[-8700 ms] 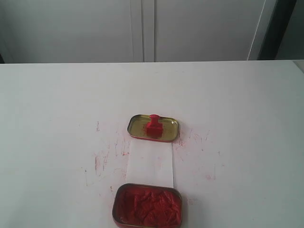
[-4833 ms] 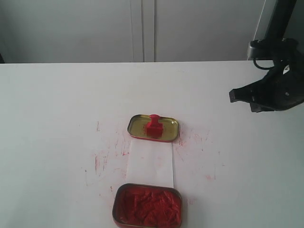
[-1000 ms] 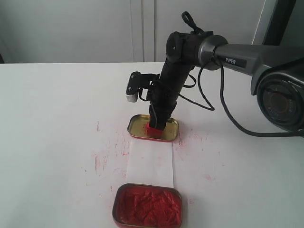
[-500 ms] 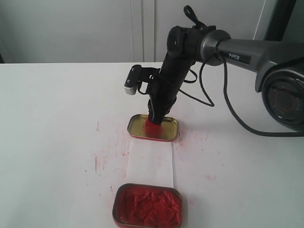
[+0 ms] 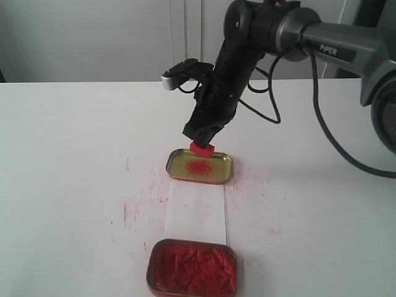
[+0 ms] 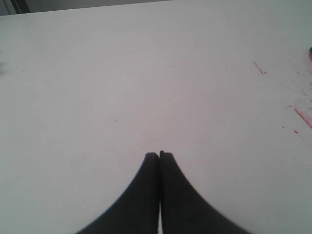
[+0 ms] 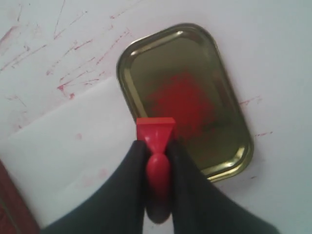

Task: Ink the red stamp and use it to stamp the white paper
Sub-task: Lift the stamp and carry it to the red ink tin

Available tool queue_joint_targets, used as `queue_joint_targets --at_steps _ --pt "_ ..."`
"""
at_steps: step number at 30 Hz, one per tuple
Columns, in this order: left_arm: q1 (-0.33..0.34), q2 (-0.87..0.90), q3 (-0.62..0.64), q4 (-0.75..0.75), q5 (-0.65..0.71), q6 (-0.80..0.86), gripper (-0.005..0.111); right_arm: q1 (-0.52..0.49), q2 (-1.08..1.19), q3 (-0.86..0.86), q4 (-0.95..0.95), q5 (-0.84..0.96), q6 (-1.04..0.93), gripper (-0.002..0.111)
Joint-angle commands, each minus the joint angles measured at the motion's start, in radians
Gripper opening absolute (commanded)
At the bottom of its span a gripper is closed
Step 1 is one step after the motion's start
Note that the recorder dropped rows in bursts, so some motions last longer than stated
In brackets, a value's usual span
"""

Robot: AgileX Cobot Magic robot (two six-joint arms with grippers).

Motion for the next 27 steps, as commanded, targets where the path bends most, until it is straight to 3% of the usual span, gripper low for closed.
queue_joint_targets --at_steps 1,7,18,22,27 --pt "0.004 -0.004 0.004 -0.002 -0.004 -0.003 0.0 0.019 -0.046 0.003 0.001 0.025 0.103 0.0" --pt "0.004 -0.004 0.004 -0.002 -0.004 -0.003 0.0 0.062 -0.151 0.128 -0.004 -0.061 0.182 0.0" --pt "0.004 -0.004 0.004 -0.002 -0.004 -0.003 0.0 0.172 -0.402 0.547 -0.019 -0.311 0.217 0.0" --pt "0.004 -0.004 0.004 -0.002 -0.004 -0.003 0.0 0.221 -0.484 0.68 -0.023 -0.418 0.161 0.0" --pt "0.004 -0.004 0.004 -0.002 -0.004 -0.003 0.0 0.272 -0.543 0.794 -0.022 -0.417 0.091 0.0"
